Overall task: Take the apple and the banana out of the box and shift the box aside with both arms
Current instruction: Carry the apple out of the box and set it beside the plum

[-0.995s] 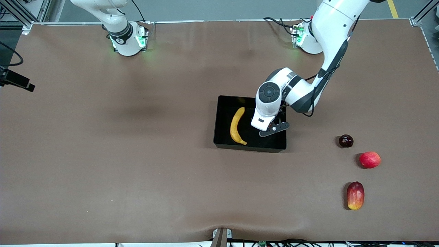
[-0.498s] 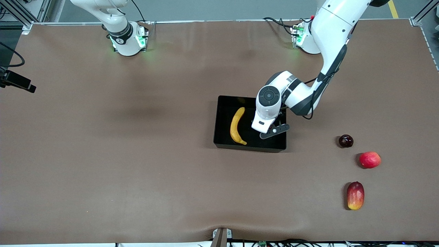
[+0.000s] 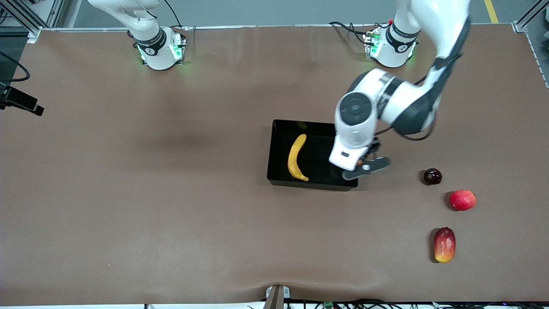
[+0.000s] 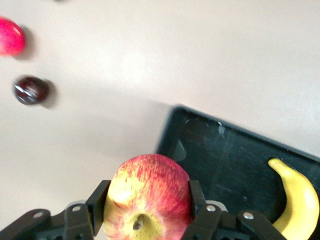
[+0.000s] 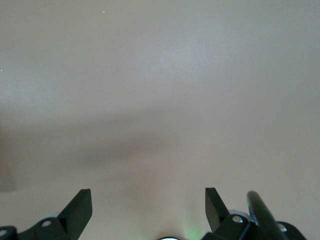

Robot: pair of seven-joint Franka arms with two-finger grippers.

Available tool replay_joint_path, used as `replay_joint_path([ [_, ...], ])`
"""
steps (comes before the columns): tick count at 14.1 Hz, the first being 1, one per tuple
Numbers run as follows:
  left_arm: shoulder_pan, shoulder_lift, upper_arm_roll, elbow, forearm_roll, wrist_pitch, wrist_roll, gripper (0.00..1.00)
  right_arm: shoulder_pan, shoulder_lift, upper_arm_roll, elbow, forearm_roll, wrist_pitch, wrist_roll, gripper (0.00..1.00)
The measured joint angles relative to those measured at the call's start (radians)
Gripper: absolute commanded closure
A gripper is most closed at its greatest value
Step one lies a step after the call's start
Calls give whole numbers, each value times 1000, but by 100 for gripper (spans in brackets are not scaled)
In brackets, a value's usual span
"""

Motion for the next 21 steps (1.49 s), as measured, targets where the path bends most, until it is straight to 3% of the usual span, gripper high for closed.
replay_joint_path([
  [4, 172, 0, 3, 6, 0, 3, 245, 100, 11, 0, 0, 1, 1, 0, 1, 0],
  [8, 296, 98, 6, -14, 0, 98, 431, 100, 13, 0, 0, 2, 1, 0, 1, 0],
  [15, 315, 273, 9, -42, 2, 315, 441, 100, 13, 0, -1, 3, 1, 0, 1, 0],
  [16, 316, 283, 10, -42, 10, 319, 441, 95, 13, 0, -1, 3, 1, 0, 1, 0],
  [17, 319, 291, 11, -42, 27, 321, 441, 77, 13, 0, -1, 3, 1, 0, 1, 0],
  [18, 325, 296, 11, -42, 41, 322, 441, 49, 13, 0, -1, 4, 1, 0, 1, 0],
  [19, 331, 301, 11, -42, 49, 324, 441, 11, 13, 0, -1, 5, 1, 0, 1, 0],
  [20, 336, 304, 11, -42, 52, 326, 441, 0, 13, 0, -1, 6, 1, 0, 1, 0],
  [21, 339, 304, 11, -42, 53, 327, 441, 0, 13, 0, -1, 7, 1, 0, 1, 0],
])
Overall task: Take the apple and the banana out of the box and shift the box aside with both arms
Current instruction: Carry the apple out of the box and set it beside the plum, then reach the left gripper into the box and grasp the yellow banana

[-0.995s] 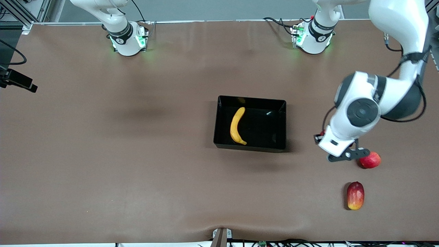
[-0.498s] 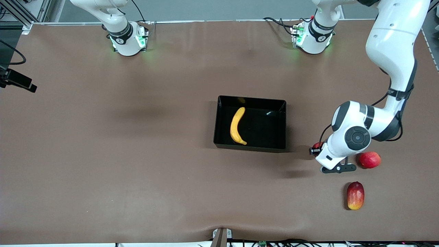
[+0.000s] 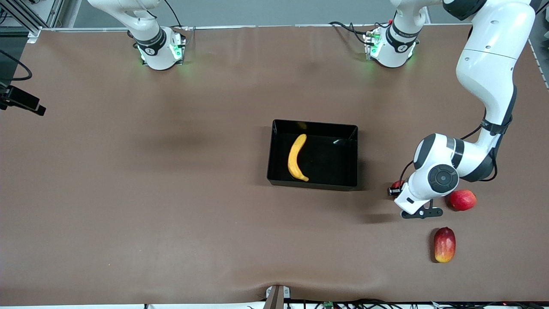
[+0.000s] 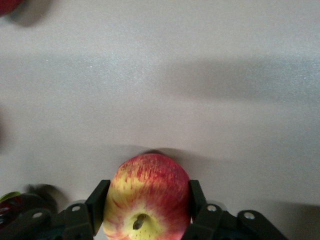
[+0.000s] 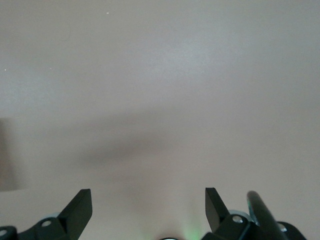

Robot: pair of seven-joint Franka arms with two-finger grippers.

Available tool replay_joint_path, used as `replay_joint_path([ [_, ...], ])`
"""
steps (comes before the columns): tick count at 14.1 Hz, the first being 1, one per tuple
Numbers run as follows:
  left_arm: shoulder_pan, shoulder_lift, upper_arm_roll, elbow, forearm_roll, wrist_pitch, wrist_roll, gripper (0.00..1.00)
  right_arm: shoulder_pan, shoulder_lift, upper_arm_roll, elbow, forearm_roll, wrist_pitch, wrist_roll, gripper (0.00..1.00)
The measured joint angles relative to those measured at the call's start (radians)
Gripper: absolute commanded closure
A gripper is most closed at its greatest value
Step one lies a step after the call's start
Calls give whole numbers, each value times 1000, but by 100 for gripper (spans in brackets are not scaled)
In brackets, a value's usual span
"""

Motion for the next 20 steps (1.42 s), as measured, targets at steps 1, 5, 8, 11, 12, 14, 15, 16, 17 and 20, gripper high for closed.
replay_joint_path([
  [1, 1, 0, 0, 1, 1, 1, 0, 0, 0, 0, 0, 1, 0, 0, 0, 0],
  [5, -6, -38, -40, 19, 2, -52, 0, 0, 0, 0, 0, 2, 0, 0, 0, 0],
  [8, -23, -102, -160, 22, 2, -114, -71, 0, 0, 0, 0, 3, 0, 0, 0, 0],
  [11, -51, -120, -281, 21, 2, -127, -203, 0, 0, 0, -1, 3, 0, 0, 0, 0],
  [12, -72, -120, -302, 21, 2, -127, -234, 0, 0, 0, -1, 3, 0, 0, 0, 0],
  [14, -127, -117, -313, 20, 2, -127, -293, 0, 0, 0, -1, 3, 0, 0, 0, 0],
  [15, -159, -109, -314, 20, 2, -126, -323, 0, 0, 0, -1, 3, 0, 0, 0, 0],
  [16, -193, -91, -313, 20, 2, -122, -348, 0, 0, 0, -1, 3, 0, 0, 0, 0],
  [17, -226, -68, -311, 21, 2, -105, -370, 0, 0, 0, -1, 3, 0, 0, 0, 0],
  [20, -318, 0, -279, 26, 3, -11, -419, 0, 0, 0, -1, 3, 0, 0, 0, 0],
])
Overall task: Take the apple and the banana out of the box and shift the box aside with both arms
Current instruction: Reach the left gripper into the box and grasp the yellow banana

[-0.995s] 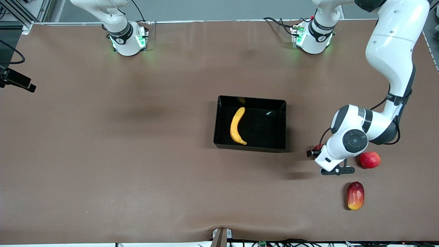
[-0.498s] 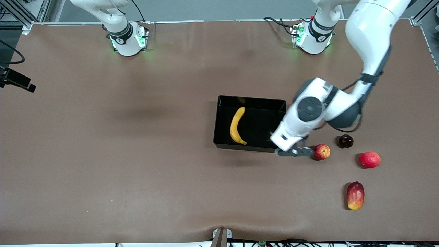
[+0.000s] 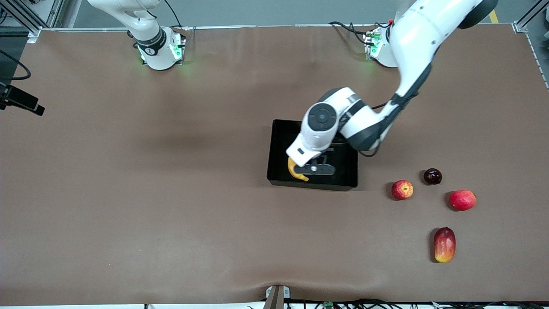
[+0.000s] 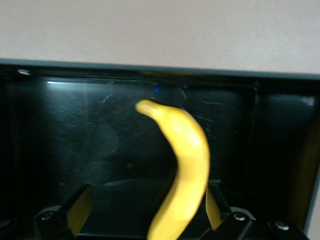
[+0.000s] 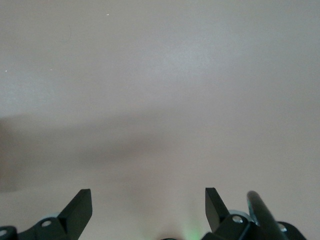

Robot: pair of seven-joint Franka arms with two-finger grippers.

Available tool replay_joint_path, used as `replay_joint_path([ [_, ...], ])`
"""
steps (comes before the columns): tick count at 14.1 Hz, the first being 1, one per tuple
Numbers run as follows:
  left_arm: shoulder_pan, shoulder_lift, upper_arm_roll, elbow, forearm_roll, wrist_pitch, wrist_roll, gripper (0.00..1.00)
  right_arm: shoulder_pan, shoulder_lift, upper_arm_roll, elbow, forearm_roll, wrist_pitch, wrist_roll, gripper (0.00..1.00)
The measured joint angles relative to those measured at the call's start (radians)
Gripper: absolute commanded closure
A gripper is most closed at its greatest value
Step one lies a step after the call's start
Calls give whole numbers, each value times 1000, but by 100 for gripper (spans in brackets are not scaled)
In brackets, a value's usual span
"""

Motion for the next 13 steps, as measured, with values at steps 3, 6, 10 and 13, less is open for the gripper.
replay_joint_path([
  [3, -56, 39, 37, 6, 0, 29, -3, 0, 0, 3, 0, 0, 0, 29, 0, 0],
  [6, -116, 63, 107, 7, 0, 56, -4, 0, 0, 10, 0, 0, 3, 39, 0, 0],
  [10, -146, 116, 136, 7, 0, 157, -24, 100, 0, 24, 0, -1, 39, 35, -70, 0],
  [13, -145, 124, 138, 10, 42, 168, -28, 100, -2, 52, -2, -5, 40, 19, -102, 0],
])
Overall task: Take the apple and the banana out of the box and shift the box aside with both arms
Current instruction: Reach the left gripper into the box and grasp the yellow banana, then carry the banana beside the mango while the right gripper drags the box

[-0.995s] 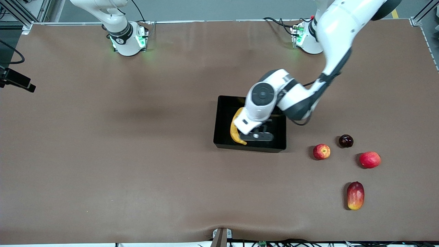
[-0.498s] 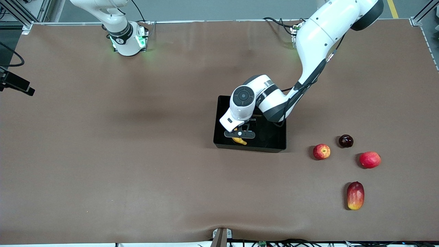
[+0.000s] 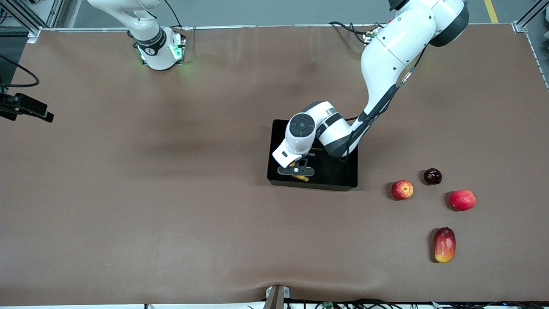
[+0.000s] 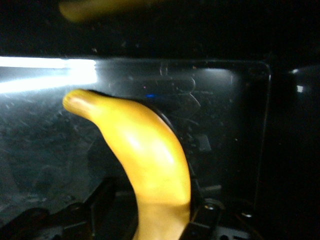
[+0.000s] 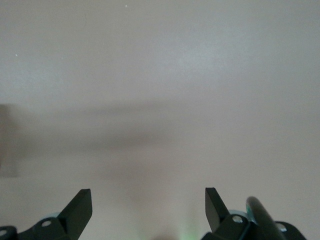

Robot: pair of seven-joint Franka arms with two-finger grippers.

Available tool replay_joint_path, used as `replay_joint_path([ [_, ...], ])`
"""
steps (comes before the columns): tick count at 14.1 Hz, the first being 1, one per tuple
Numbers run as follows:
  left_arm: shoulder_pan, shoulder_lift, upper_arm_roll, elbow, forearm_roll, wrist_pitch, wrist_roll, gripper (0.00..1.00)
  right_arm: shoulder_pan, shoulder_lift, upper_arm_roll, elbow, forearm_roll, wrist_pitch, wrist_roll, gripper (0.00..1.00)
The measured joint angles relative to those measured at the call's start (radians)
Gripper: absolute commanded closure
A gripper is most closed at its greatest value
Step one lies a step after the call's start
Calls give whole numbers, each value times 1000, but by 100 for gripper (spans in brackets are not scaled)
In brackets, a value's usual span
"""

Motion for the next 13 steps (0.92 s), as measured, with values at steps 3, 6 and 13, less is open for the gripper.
replay_joint_path([
  [3, 1, -5, 1, 15, 34, 1, -5, 100, 1, 23, 0, 0, 0, -3, -4, 0],
  [6, 6, -37, 1, 30, 61, -10, -5, 100, 11, 24, 6, 2, 19, -4, -4, 0],
  [13, 23, -195, -3, 37, 58, -86, 3, 100, 138, 40, 15, -2, 195, -2, 225, 0],
])
